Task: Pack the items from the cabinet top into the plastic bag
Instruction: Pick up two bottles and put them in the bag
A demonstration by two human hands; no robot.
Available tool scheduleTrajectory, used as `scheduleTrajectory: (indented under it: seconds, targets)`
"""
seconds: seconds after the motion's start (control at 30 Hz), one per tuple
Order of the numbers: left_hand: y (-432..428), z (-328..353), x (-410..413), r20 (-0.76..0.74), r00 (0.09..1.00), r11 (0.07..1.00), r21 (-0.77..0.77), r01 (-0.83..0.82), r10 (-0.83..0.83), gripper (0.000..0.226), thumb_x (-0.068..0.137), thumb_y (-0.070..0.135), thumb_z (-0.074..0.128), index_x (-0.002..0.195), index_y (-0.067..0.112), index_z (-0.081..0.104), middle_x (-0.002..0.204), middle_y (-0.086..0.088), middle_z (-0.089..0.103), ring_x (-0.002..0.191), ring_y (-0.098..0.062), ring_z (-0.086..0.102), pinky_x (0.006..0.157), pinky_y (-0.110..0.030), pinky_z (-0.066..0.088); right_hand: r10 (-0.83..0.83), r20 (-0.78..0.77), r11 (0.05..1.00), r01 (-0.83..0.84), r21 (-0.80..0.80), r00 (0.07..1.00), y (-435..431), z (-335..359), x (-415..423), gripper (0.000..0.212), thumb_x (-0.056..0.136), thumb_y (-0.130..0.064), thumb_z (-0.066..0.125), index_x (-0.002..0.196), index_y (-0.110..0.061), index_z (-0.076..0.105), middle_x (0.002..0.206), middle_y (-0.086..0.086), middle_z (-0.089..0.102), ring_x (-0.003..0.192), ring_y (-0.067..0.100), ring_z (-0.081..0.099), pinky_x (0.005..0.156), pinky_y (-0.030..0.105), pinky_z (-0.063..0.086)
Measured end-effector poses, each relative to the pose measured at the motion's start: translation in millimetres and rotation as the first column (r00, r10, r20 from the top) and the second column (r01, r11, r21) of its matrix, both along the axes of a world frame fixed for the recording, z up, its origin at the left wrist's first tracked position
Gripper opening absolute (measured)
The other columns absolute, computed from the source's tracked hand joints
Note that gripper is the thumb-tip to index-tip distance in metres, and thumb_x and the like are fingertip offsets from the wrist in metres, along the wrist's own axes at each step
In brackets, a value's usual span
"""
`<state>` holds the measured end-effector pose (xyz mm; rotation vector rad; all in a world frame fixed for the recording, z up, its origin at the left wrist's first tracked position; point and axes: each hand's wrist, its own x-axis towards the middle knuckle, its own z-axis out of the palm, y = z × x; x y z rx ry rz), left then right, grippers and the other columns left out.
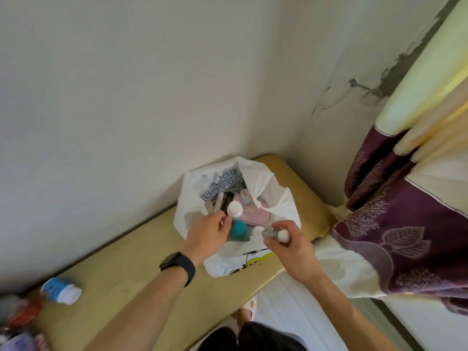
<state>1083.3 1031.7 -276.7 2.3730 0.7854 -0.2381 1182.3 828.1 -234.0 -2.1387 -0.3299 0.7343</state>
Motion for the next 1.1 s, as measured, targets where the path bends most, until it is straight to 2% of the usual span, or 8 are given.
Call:
scheduleTrajectory:
  seconds: [0.07, 0.13, 0.23, 0.3, 0.4, 0.53, 0.77, 1.1]
  targets:
    - [-14.3, -3.4, -21.8, -0.099, 0.982, 0.978, 0.111, 0.174, -0.164, 0.040, 0.097, 0.058, 0.037, 0.104, 0.024, 0.058, 0.099, 0.000, 0.065, 0.098, -0.024, 0.060, 0.077, -0.037, 0.045, 0.146, 0.102, 0.986, -0.136, -0.101, 0.984, 22.3, -7.0, 9.8, 0.033, 0.089, -0.030, 0.069, 0.115, -0.026, 0.050, 0.095, -0.010, 0.067, 0.077, 0.003, 0.064, 0.069, 0.023, 0.048]
    - [-25.4, -12.0, -34.1, -0.243, 0.930, 0.931, 0.173, 0.322, -0.276, 0.058, 0.089, 0.068, 0.039, 0.127, 0.027, 0.053, 0.125, 0.000, 0.061, 0.122, -0.024, 0.050, 0.100, -0.042, 0.035, 0.333, 0.178, 0.926, -0.286, -0.244, 0.926, 44.1, -14.7, 17.2, 0.035, 0.094, -0.028, 0.062, 0.123, -0.019, 0.044, 0.102, 0.000, 0.065, 0.090, 0.020, 0.066, 0.075, 0.030, 0.047]
    - [-44.3, -15.0, -41.1, -0.370, 0.863, 0.881, 0.191, 0.433, -0.344, 0.063, 0.092, 0.051, 0.050, 0.148, 0.027, 0.034, 0.138, -0.005, 0.056, 0.137, -0.027, 0.037, 0.119, -0.054, 0.007, 0.533, 0.207, 0.794, -0.400, -0.459, 0.820, 64.2, -25.8, 19.9, 0.034, 0.097, -0.026, 0.057, 0.124, -0.012, 0.042, 0.113, 0.010, 0.064, 0.098, 0.029, 0.062, 0.075, 0.031, 0.041]
    - [-53.2, -12.5, -43.6, -0.445, 0.824, 0.854, 0.208, 0.477, -0.351, 0.050, 0.097, 0.030, 0.047, 0.146, 0.026, 0.039, 0.132, -0.007, 0.059, 0.129, -0.030, 0.043, 0.120, -0.053, 0.003, 0.590, 0.188, 0.743, -0.436, -0.508, 0.785, 69.0, -31.9, 12.7, 0.036, 0.094, -0.029, 0.060, 0.122, -0.012, 0.044, 0.114, 0.009, 0.060, 0.089, 0.025, 0.057, 0.071, 0.028, 0.036]
    - [-62.6, -15.2, -53.1, -0.490, 0.790, 0.837, 0.196, 0.511, -0.368, 0.035, 0.099, 0.017, 0.040, 0.128, 0.021, 0.060, 0.122, -0.007, 0.060, 0.119, -0.031, 0.049, 0.118, -0.051, 0.012, 0.631, 0.189, 0.708, -0.459, -0.536, 0.752, 69.2, -43.5, -6.1, 0.049, 0.088, -0.037, 0.064, 0.126, -0.012, 0.046, 0.114, 0.010, 0.062, 0.095, 0.028, 0.060, 0.076, 0.029, 0.043]
    - [-63.7, -18.9, -66.4, -0.441, 0.808, 0.829, 0.212, 0.517, -0.390, 0.032, 0.097, 0.016, 0.043, 0.119, 0.022, 0.066, 0.117, -0.007, 0.059, 0.112, -0.031, 0.051, 0.112, -0.049, 0.020, 0.606, 0.172, 0.717, -0.440, -0.541, 0.776, 65.5, -48.5, -26.6, 0.036, 0.092, -0.040, 0.058, 0.117, -0.015, 0.050, 0.106, 0.007, 0.066, 0.093, 0.025, 0.063, 0.070, 0.028, 0.041]
    - [-48.2, -10.1, -70.6, -0.447, 0.801, 0.818, 0.221, 0.531, -0.399, 0.028, 0.099, 0.019, 0.047, 0.117, 0.027, 0.066, 0.109, -0.005, 0.061, 0.109, -0.028, 0.052, 0.107, -0.046, 0.025, 0.707, 0.096, 0.575, -0.490, -0.655, 0.701, 72.9, -62.3, -39.1, 0.033, 0.095, -0.037, 0.050, 0.121, -0.017, 0.046, 0.109, 0.009, 0.066, 0.099, 0.029, 0.065, 0.077, 0.035, 0.050]
    - [-42.9, -3.3, -61.7, -0.378, 0.814, 0.822, 0.195, 0.536, -0.441, 0.026, 0.101, 0.028, 0.042, 0.112, 0.024, 0.065, 0.112, -0.005, 0.063, 0.109, -0.029, 0.053, 0.104, -0.045, 0.026, 0.616, 0.209, 0.719, -0.435, -0.542, 0.759, 42.3, -37.5, 0.3, 0.032, 0.091, -0.038, 0.056, 0.121, -0.026, 0.059, 0.121, -0.002, 0.061, 0.107, 0.022, 0.059, 0.083, 0.032, 0.050]
